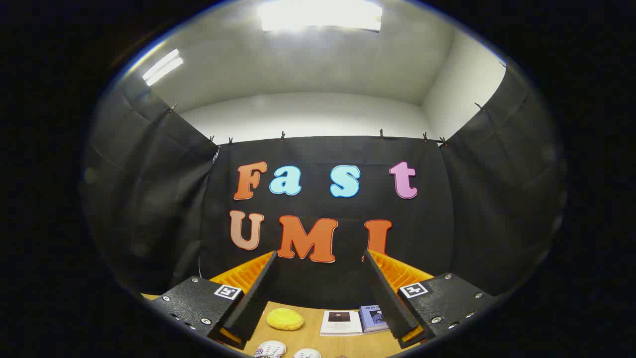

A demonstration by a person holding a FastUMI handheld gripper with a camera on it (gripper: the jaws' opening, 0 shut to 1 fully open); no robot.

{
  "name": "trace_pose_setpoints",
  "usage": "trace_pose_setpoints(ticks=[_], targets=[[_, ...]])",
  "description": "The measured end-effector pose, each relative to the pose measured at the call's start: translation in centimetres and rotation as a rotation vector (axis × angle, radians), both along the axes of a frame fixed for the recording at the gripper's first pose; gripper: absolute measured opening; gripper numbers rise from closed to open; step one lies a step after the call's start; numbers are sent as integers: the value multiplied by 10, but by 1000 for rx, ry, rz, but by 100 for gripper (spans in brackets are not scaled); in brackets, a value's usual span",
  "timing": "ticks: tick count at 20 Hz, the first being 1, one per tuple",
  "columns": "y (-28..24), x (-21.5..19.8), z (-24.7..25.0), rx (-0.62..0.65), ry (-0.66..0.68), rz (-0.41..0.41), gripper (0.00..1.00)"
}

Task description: Open the storage box then place both shoes into the box .Put the left shoe in first, then the right shoe, with the right side of both shoes facing outward in a uniform manner.

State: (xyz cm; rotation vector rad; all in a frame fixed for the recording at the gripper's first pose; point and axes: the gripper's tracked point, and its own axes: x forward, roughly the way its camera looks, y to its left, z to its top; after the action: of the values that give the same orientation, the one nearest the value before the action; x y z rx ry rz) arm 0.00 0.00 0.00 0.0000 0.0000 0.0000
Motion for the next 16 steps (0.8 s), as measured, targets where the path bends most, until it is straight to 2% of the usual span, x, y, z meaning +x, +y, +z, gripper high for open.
trace_pose_setpoints(ticks=[16], targets=[[6, 2, -6, 14, -1, 27, 100]])
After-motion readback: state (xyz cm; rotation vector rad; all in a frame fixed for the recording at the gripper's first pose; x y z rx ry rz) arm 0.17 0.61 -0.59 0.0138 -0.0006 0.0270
